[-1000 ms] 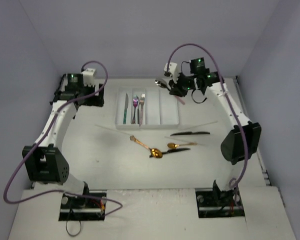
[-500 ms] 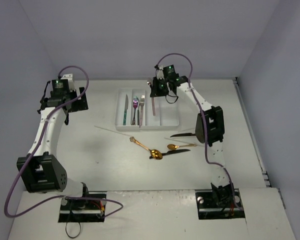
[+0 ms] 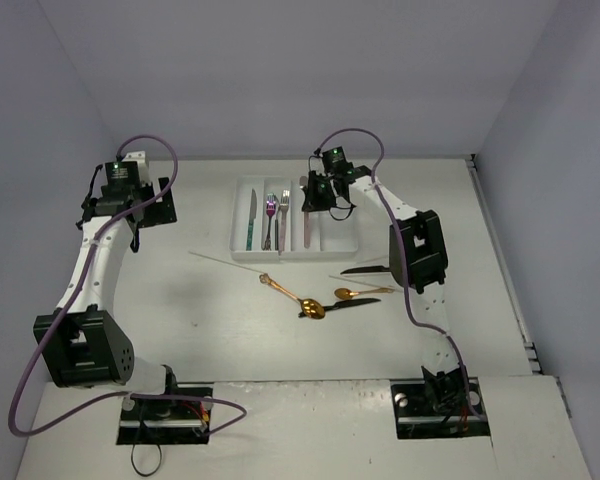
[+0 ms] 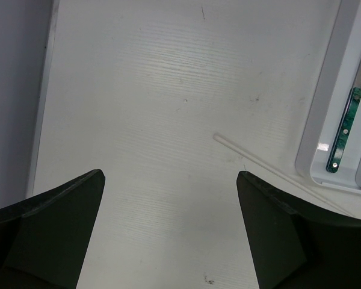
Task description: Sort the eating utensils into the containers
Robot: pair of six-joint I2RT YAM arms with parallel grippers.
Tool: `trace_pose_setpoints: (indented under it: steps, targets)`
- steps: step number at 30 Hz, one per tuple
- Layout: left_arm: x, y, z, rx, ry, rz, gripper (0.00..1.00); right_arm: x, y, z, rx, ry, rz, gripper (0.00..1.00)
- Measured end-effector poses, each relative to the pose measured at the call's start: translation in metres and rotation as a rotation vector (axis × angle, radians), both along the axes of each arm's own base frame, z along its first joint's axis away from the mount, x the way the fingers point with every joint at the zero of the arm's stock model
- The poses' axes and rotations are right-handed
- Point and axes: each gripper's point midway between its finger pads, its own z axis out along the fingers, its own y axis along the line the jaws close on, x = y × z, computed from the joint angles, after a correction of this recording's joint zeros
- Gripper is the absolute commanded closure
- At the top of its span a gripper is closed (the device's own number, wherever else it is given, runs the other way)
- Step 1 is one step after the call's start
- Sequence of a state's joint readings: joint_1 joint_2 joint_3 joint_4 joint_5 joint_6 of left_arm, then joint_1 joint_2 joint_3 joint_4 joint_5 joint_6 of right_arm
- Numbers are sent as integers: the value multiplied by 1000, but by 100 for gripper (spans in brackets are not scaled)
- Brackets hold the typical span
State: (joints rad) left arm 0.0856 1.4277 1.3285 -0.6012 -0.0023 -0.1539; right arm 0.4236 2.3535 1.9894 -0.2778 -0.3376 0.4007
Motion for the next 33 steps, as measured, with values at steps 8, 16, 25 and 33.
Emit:
trace_pose_setpoints:
  steps: [8,16,25,33]
  targets:
    - [0,0,0,0,1,-1,12,-1,-2,-4,2,4,6,47]
    - [1,-1,-2,-5,5,-7,12,-14,-3,3,7,1,49,55]
    - [6,-13,-1,-42,-13,-71,12,-92,-8,80,-89,-268,498,73]
    - [5,-50,3,-143,-49,-313,19,-239,18,47,-333,-435,1170,72]
